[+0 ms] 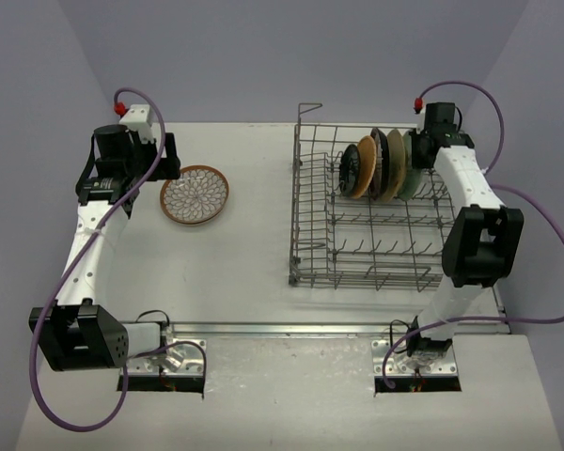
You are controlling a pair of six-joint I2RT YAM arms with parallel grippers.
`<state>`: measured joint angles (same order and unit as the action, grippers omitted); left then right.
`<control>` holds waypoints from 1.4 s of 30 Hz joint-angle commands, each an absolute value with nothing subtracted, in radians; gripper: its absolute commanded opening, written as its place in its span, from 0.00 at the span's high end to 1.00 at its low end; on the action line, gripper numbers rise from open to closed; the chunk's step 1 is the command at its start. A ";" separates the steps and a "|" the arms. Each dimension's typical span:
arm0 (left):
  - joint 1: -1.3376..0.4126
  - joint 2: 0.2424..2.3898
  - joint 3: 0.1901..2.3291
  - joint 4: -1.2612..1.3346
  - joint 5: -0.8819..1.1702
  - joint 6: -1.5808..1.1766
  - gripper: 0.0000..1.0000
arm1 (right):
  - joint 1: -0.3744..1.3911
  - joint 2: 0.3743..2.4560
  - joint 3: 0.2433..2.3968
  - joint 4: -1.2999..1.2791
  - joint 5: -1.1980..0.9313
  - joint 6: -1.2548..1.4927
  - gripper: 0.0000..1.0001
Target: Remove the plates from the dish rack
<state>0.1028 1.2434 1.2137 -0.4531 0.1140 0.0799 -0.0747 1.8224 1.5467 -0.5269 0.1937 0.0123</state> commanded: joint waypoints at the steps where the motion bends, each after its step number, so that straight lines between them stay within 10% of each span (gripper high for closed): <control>1: 0.092 1.232 1.239 -0.437 0.147 0.052 0.01 | -0.071 1.711 1.638 -0.535 0.140 0.008 1.00; 30: 0.083 1.243 1.394 -0.471 0.038 0.081 0.00 | 0.076 1.530 1.900 -0.362 0.400 -0.299 1.00; 42: 0.083 1.115 1.368 -0.283 0.865 -0.177 0.00 | 0.081 1.382 1.923 -0.600 -0.415 0.196 1.00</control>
<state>0.0917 1.1563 1.3439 -0.4283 0.5037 -0.0232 0.0741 1.4754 1.9195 -0.6683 0.0264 -0.0234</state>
